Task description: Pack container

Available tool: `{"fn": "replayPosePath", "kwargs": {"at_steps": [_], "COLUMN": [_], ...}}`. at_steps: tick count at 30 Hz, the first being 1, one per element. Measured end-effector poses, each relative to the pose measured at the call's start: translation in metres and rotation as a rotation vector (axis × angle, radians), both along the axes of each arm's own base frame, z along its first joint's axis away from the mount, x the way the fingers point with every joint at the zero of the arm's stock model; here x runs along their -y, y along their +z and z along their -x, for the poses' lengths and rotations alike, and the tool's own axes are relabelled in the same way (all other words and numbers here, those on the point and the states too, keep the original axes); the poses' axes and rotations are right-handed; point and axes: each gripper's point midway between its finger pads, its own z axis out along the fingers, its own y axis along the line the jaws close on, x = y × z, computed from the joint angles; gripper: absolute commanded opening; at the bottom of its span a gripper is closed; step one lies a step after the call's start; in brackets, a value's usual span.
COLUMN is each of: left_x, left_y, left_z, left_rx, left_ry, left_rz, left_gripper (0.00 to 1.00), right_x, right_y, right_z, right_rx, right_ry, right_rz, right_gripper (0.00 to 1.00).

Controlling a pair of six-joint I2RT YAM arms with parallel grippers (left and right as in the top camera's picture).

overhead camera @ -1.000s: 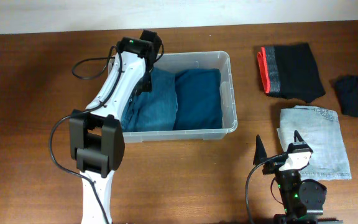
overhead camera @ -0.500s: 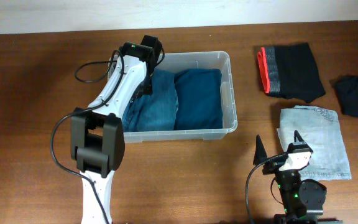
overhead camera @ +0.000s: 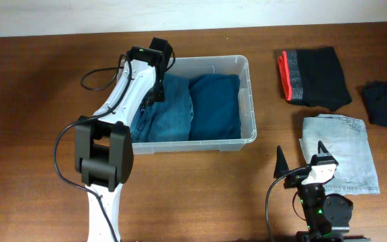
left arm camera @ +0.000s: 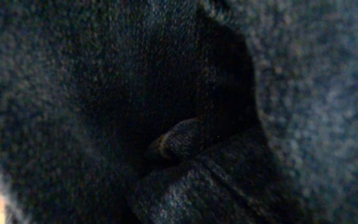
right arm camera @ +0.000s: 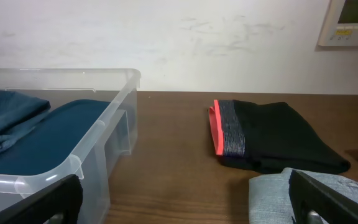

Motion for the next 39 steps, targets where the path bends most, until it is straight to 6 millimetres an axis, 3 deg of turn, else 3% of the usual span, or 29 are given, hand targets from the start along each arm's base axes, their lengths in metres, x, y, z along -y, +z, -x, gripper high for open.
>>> {"fn": "replayPosePath", "kwargs": {"at_steps": [16,30,34,39], "left_x": [0.015,0.017,0.017,0.014], "left_y": [-0.006,-0.001,0.015,0.063], "left_z": [-0.02,-0.016,-0.007,0.01], "left_rx": [0.058,0.018,-0.039,-0.081], "left_ry": [-0.045,-0.048,-0.049,-0.052], "left_rz": [0.086,0.093,0.092,0.079], "left_gripper": [0.01,0.01,0.01,0.01], "right_x": [0.0,0.0,0.0,0.0], "right_y": [0.0,0.0,0.0,0.0], "right_z": [0.0,0.0,0.0,0.0], "right_rx": [0.0,0.0,0.0,0.0], "right_ry": [0.0,0.0,0.0,0.0], "right_rz": [0.0,0.0,0.0,0.0], "right_gripper": [0.99,0.99,0.99,0.99]}}
